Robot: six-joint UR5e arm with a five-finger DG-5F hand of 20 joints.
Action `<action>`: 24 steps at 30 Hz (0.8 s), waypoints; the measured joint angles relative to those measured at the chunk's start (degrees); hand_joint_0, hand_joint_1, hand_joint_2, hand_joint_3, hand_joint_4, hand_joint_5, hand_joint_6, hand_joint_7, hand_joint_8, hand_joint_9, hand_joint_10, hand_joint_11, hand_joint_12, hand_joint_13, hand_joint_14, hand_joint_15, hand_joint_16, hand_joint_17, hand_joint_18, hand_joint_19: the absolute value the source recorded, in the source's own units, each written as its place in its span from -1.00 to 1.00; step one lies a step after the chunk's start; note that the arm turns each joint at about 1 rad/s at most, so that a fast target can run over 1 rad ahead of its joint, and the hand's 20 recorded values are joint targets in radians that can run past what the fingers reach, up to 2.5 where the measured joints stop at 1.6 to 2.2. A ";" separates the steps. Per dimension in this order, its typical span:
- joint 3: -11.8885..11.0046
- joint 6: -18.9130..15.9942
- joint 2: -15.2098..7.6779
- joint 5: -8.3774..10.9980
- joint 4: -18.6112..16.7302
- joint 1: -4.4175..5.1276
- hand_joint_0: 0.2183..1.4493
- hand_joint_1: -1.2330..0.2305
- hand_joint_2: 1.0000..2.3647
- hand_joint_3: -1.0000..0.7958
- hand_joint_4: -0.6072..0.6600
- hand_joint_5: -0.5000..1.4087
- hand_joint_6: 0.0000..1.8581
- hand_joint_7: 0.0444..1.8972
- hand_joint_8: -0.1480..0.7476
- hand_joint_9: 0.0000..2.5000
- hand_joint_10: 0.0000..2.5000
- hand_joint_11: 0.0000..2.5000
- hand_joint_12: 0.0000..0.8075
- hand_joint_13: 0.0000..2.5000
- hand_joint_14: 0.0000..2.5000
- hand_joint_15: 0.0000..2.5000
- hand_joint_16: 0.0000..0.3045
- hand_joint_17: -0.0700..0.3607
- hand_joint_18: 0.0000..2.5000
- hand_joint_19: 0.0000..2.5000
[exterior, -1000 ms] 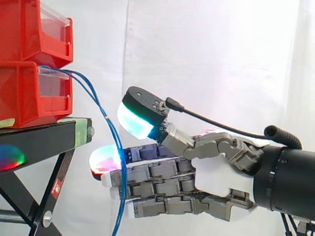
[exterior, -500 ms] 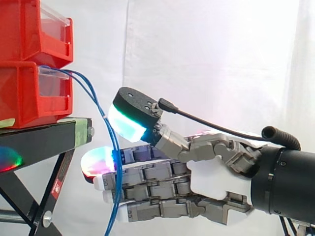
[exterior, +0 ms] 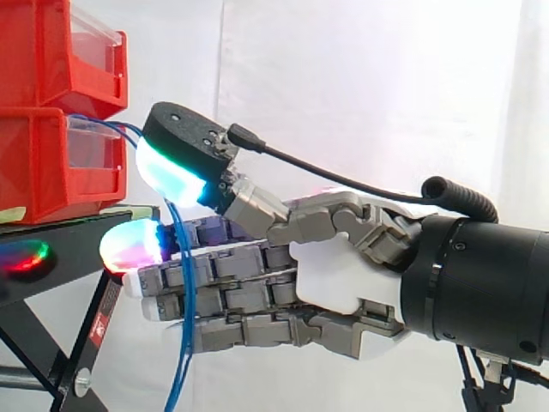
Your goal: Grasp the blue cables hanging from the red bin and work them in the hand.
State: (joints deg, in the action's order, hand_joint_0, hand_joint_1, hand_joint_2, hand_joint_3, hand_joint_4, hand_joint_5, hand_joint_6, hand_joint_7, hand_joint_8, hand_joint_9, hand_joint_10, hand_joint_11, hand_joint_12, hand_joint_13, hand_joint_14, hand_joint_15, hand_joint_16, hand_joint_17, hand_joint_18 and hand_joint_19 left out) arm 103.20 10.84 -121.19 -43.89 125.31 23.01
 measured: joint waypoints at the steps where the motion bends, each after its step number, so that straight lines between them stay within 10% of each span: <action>1: -0.04 0.04 0.00 0.01 0.10 0.00 -0.12 -0.12 -1.00 -1.00 0.37 -0.56 -0.99 -0.14 -0.02 -0.89 -1.00 -0.88 -0.06 -0.83 -0.99 -0.73 -0.64 -0.10 -0.85 -0.59; 13: -0.10 -0.96 -0.15 -0.10 3.07 -0.04 -0.11 -0.11 -1.00 -1.00 0.37 -0.55 -0.99 -0.13 -0.01 -0.88 -1.00 -0.88 -0.05 -0.82 -0.99 -0.72 -0.64 -0.10 -0.84 -0.58; 24: -1.41 -3.70 -5.17 -0.89 -0.16 0.13 -0.11 -0.11 -1.00 -1.00 0.37 -0.55 -0.99 -0.14 0.00 -0.85 -1.00 -0.86 -0.05 -0.78 -0.99 -0.71 -0.64 -0.10 -0.79 -0.57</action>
State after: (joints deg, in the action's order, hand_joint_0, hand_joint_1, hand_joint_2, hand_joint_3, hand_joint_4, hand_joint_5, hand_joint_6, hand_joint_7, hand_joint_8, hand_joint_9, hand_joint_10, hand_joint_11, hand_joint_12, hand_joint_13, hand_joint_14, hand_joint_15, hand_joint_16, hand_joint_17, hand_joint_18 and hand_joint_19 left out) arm 101.79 7.14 -126.36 -44.78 125.15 23.14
